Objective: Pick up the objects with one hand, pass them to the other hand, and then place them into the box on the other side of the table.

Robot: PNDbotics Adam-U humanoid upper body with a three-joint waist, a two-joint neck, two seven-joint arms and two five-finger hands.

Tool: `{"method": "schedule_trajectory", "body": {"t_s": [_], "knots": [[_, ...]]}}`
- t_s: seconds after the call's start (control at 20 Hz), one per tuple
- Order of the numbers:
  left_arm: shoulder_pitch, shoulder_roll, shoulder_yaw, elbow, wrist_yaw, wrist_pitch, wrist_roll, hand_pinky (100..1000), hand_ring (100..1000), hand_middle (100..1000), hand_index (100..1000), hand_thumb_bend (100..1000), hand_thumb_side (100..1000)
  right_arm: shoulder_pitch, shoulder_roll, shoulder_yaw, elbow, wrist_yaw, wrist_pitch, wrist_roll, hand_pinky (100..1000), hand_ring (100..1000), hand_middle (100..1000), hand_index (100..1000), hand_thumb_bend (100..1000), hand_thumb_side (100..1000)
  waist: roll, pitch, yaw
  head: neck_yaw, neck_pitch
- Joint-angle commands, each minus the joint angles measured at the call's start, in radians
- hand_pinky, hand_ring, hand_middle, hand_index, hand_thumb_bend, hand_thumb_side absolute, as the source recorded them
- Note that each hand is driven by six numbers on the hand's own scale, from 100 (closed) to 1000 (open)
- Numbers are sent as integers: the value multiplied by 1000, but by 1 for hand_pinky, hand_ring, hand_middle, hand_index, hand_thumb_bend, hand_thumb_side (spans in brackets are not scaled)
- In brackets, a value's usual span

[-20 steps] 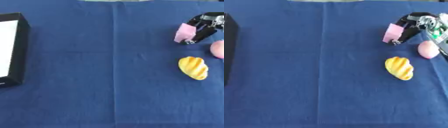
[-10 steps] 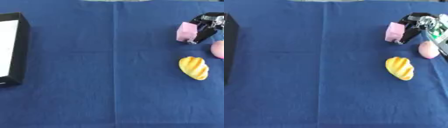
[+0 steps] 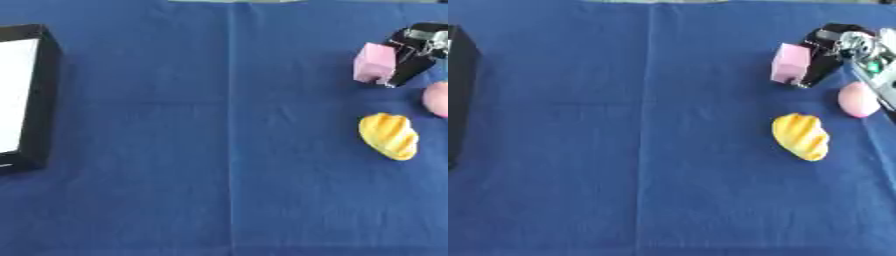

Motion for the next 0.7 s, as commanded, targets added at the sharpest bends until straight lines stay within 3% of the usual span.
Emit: {"method": "schedule_trajectory", "body": {"t_s": [0.05, 0.45, 0.7], "knots": [[-11, 27, 8, -23, -4, -1, -4, 639, 573, 601, 764, 100, 770, -2, -30, -27, -48, -31, 11, -52, 792, 704, 546, 564, 380, 100, 2, -38, -4, 3, 9], [-10, 43, 5, -50, -28, -5, -17, 643, 576, 604, 764, 100, 729, 53, -35, -85, -226, -177, 29, -220, 684, 622, 482, 491, 332, 100, 6, -80, -24, 12, 40], [-31, 55, -6, -91, -36, -2, -43, 646, 581, 608, 767, 100, 692, 93, -9, -100, -317, -265, 5, -310, 662, 614, 484, 493, 243, 100, 7, -106, -34, 18, 55]]}}
